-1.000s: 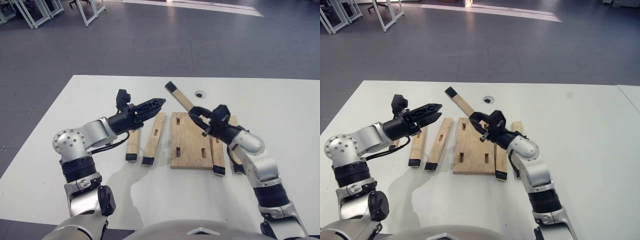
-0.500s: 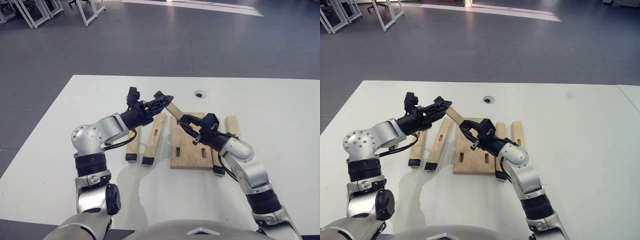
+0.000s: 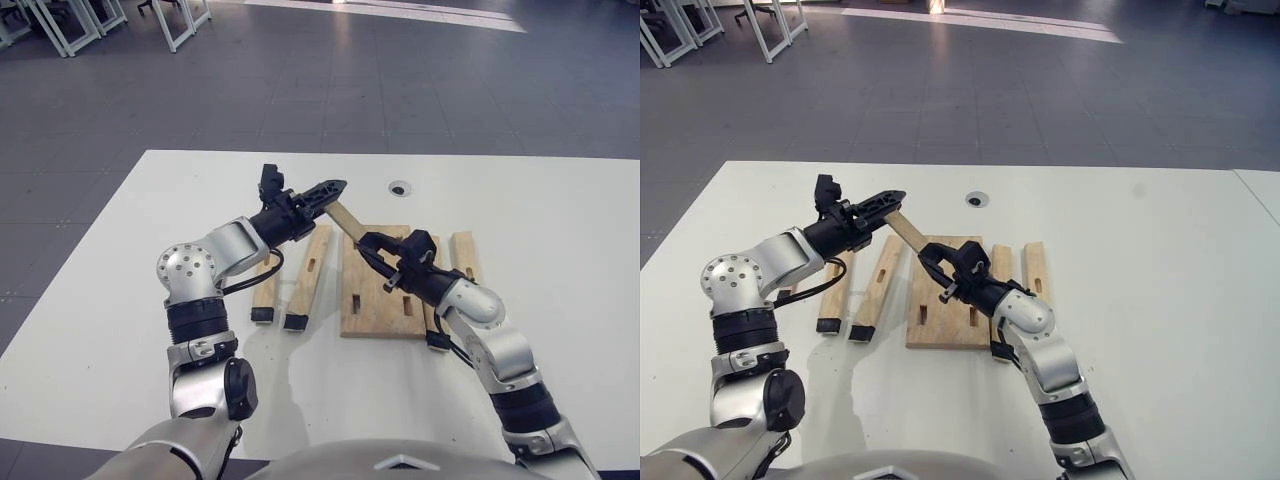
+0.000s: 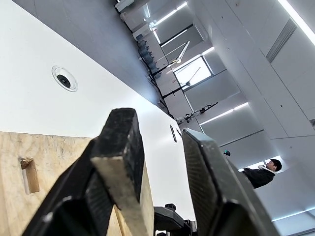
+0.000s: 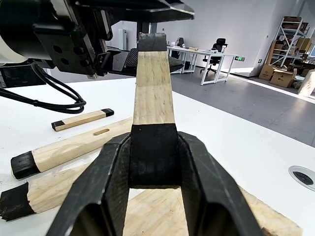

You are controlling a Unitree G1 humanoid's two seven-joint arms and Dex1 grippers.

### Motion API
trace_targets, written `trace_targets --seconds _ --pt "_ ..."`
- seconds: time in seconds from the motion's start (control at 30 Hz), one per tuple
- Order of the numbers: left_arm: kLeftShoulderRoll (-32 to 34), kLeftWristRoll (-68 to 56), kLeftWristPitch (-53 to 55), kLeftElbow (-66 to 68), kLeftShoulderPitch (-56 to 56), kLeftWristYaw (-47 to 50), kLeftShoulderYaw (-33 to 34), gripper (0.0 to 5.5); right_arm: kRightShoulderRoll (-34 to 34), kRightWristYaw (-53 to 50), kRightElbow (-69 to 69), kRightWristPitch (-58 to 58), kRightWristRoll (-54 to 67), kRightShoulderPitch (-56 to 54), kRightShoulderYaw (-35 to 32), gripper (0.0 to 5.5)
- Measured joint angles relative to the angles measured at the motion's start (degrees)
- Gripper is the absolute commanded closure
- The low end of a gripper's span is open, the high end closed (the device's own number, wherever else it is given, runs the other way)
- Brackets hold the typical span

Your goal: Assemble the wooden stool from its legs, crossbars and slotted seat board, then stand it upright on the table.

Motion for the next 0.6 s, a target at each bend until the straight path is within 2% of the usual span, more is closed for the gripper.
trace_targets --seconds 0.27,0.53,0.6 --pt "-3.03 -2.45 -1.32 -0.03 -0.15 5.92 2.54 5.03 0.35 -0.84 -0.81 0.31 0.12 0.00 -0.17 4.22" --pt "-4.88 -6.55 -1.43 -1.53 -0.38 11.96 3.25 5.03 0.51 -0.62 -1.56 0.21 0.43 -0.07 -0.42 4.22" --pt "-4.38 -4.77 -2.79 -3.49 -0.05 11.30 1.49 5.06 0.49 -1.22 -1.71 0.41 0.14 -0.09 -0.36 3.69"
